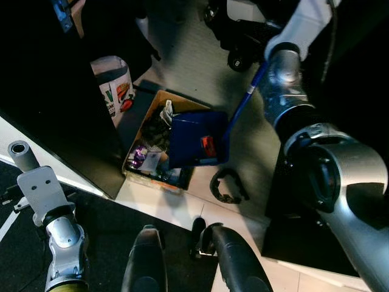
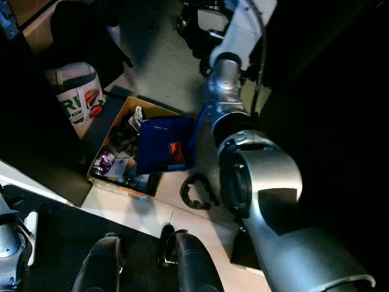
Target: Sweep floor
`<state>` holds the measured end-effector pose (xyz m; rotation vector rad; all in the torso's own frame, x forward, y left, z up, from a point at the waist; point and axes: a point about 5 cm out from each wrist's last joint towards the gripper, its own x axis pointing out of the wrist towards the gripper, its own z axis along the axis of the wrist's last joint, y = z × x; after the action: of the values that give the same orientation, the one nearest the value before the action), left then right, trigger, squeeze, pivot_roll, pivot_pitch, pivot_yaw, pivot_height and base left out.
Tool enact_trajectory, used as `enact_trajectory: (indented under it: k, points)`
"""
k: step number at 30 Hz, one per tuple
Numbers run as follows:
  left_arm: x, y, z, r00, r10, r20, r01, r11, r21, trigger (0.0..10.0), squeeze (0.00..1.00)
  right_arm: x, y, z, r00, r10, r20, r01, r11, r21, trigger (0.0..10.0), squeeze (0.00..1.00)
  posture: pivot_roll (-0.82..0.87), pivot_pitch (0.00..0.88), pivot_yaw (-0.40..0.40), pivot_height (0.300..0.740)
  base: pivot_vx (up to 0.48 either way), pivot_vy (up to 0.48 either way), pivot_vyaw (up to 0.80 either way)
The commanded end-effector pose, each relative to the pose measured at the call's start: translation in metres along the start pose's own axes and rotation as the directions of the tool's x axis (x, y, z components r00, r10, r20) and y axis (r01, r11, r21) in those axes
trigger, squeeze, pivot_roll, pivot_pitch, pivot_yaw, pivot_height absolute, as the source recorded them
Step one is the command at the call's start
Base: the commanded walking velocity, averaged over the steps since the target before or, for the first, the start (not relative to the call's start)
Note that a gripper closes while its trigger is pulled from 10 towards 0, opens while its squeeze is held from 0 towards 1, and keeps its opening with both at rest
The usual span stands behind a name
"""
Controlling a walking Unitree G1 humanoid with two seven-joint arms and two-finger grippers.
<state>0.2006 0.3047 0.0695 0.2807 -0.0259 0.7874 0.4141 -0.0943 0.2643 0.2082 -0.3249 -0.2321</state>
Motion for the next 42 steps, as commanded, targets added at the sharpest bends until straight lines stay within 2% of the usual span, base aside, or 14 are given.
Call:
enact_trajectory:
  k: [1, 7, 13, 18, 20, 23, 24, 25, 26, 39, 40, 41, 42]
  points:
    - [-0.01, 0.002, -0.017, 0.997, 0.005, -0.08, -0.003, 1.0, 0.021, 10.0, 0.0, 0.0, 0.008, 0.013, 0.997, 0.014, 0.077, -0.017, 0.999, 0.033, 10.0, 0.0, 0.15, 0.22, -0.265, 0.74, 0.0, 0.0, 0.0]
    - [-0.009, 0.005, -0.015, 0.997, 0.02, -0.073, -0.018, 1.0, 0.024, 10.0, 0.0, -0.007, 0.026, 0.021, 0.988, 0.042, 0.149, -0.05, 0.997, 0.055, 10.0, 0.0, 0.14, 0.224, -0.276, 0.74, 0.0, 0.0, 0.0]
    - [-0.01, 0.008, -0.015, 0.997, 0.031, -0.072, -0.029, 0.999, 0.026, 10.0, 0.0, -0.01, 0.036, 0.029, 0.98, 0.048, 0.196, -0.063, 0.996, 0.069, 10.0, 0.0, 0.14, 0.225, -0.283, 0.74, 0.0, 0.0, 0.0]
    - [-0.012, 0.01, -0.016, 0.996, 0.044, -0.075, -0.042, 0.999, 0.026, 10.0, 0.0, -0.025, 0.062, 0.041, 0.936, 0.15, 0.319, -0.17, 0.985, 0.035, 10.0, 0.0, 0.14, 0.223, -0.29, 0.74, 0.0, 0.0, 0.0]
    - [-0.012, 0.01, -0.016, 0.996, 0.044, -0.075, -0.043, 0.999, 0.026, 10.0, 0.0, -0.027, 0.065, 0.042, 0.93, 0.161, 0.332, -0.181, 0.983, 0.03, 10.0, 0.0, 0.14, 0.223, -0.29, 0.74, 0.0, 0.0, 0.0]
    - [-0.012, 0.01, -0.016, 0.996, 0.049, -0.074, -0.047, 0.999, 0.026, 10.0, 0.0, -0.04, 0.081, 0.048, 0.874, 0.242, 0.422, -0.261, 0.965, -0.015, 10.0, 0.0, 0.14, 0.222, -0.293, 0.74, 0.0, 0.0, 0.0]
    - [-0.012, 0.01, -0.016, 0.996, 0.049, -0.074, -0.047, 0.999, 0.026, 10.0, 0.0, -0.04, 0.081, 0.048, 0.874, 0.242, 0.422, -0.261, 0.965, -0.015, 10.0, 0.0, 0.14, 0.222, -0.293, 0.74, 0.0, 0.0, 0.0]
    - [-0.012, 0.01, -0.016, 0.996, 0.051, -0.073, -0.05, 0.998, 0.026, 10.0, 0.0, -0.046, 0.088, 0.051, 0.84, 0.277, 0.466, -0.291, 0.956, -0.043, 10.0, 0.0, 0.14, 0.222, -0.293, 0.74, 0.0, 0.0, 0.0]
    - [-0.012, 0.01, -0.016, 0.996, 0.052, -0.073, -0.05, 0.998, 0.025, 10.0, 0.0, -0.049, 0.09, 0.052, 0.827, 0.287, 0.484, -0.299, 0.953, -0.055, 10.0, 0.0, 0.14, 0.222, -0.293, 0.74, 0.0, 0.0, 0.0]
    - [-0.011, 0.009, -0.015, 0.996, 0.053, -0.07, -0.051, 0.998, 0.027, 10.0, 0.0, -0.062, 0.103, 0.066, 0.723, 0.32, 0.613, -0.313, 0.942, -0.123, 10.0, 0.0, 0.14, 0.222, -0.293, 0.74, 0.0, 0.0, 0.0]
    - [-0.011, 0.009, -0.015, 0.996, 0.053, -0.07, -0.051, 0.998, 0.027, 10.0, 0.0, -0.067, 0.107, 0.066, 0.699, 0.342, 0.628, -0.333, 0.933, -0.138, 10.0, 0.0, 0.14, 0.221, -0.293, 0.74, 0.0, 0.0, 0.0]
    - [-0.011, 0.009, -0.015, 0.996, 0.053, -0.07, -0.051, 0.998, 0.026, 10.0, 0.0, -0.076, 0.113, 0.065, 0.654, 0.383, 0.652, -0.371, 0.914, -0.164, 10.0, 0.0, 0.14, 0.221, -0.293, 0.74, 0.0, 0.0, 0.0]
    - [-0.011, 0.009, -0.015, 0.996, 0.053, -0.07, -0.051, 0.998, 0.026, 10.0, 0.0, -0.08, 0.115, 0.064, 0.638, 0.398, 0.66, -0.388, 0.906, -0.171, 10.0, 0.0, 0.14, 0.221, -0.293, 0.74, 0.0, 0.0, 0.0]
